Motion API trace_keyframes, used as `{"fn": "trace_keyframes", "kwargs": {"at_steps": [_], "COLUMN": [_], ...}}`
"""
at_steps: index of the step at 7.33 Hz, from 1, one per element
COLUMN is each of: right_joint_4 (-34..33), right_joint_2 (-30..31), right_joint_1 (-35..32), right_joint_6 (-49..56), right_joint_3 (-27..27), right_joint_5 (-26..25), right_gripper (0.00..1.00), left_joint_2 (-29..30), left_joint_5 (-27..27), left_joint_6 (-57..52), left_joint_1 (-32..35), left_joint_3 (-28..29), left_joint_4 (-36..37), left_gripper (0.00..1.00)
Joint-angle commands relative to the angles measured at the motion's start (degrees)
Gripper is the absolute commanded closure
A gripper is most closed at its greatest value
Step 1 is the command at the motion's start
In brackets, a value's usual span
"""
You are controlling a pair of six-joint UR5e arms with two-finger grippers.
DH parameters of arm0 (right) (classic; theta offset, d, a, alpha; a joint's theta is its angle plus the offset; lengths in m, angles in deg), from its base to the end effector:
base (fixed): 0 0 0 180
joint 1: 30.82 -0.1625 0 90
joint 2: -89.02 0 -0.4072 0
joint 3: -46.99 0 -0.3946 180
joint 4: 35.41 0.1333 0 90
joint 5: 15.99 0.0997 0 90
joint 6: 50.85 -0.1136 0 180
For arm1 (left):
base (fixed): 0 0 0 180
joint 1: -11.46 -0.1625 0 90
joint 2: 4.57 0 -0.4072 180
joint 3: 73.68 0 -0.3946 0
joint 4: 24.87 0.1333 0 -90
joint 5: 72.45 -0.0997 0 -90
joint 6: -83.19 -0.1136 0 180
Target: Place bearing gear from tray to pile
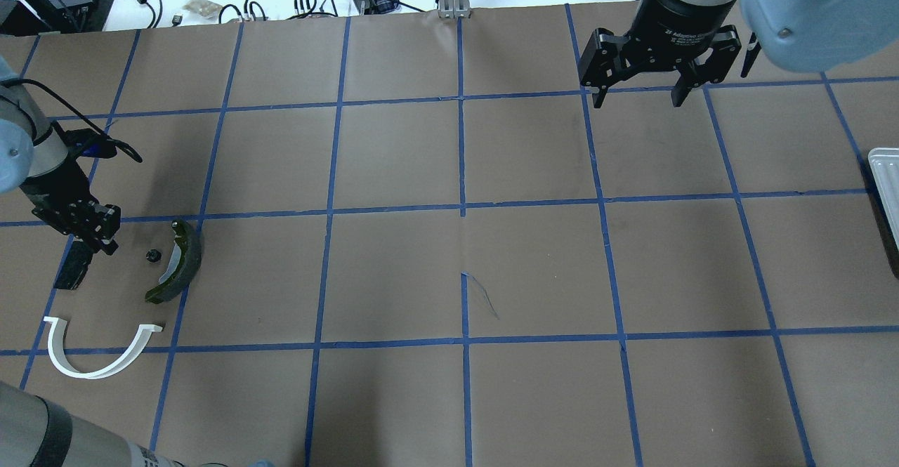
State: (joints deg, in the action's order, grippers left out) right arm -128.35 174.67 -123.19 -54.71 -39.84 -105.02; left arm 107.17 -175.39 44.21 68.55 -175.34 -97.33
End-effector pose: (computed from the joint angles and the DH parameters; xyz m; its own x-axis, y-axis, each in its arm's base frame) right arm 0.1570 -0.5225 0.4499 -0.9995 0.0255 -0.0190 0.0260 0.9992 -0.0295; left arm 0.2060 -0.5169 0.1898 -0.9907 0.1363 0.0045 0.1293 0.9286 0.3479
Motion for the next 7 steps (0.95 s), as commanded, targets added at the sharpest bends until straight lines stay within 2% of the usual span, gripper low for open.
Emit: {"fn": "trace_keyframes", "kwargs": {"at_steps": [1,2,3,6,7], "right_joint_4": [0.04,0.04,0.04,0.04,0.04], "right_joint_2": [0.05,-0.04,0.05,0.05,0.05], "right_joint_1": [0.00,0.00,0.00,0.00,-0.09], "right_joint_6": [0.00,0.00,0.00,0.08,0.08], "right_joint_3": [0.00,0.00,0.00,0.00,0.00], "right_joint_5": [-0.09,-0.35,-0.36,-0.36,-0.10], "right_gripper": [0.00,0.00,0.00,0.00,0.00], "left_joint_2": [0.76,0.76,0.85,-2.21,-4.67], "left_joint_5": [0.28,0.37,0.46,1.24,6.38], "left_joint_6": [-0.30,-0.30,-0.22,-0.31,0.30], "left_joint_1": [-0.66,-0.66,-0.66,0.57,1.70], "left_joint_3": [-1.53,-1.44,-1.53,0.57,2.49], "left_joint_4": [1.71,1.72,1.72,0.31,-4.82], "left_gripper": [1.00,0.96,0.02,0.00,0.00]}}
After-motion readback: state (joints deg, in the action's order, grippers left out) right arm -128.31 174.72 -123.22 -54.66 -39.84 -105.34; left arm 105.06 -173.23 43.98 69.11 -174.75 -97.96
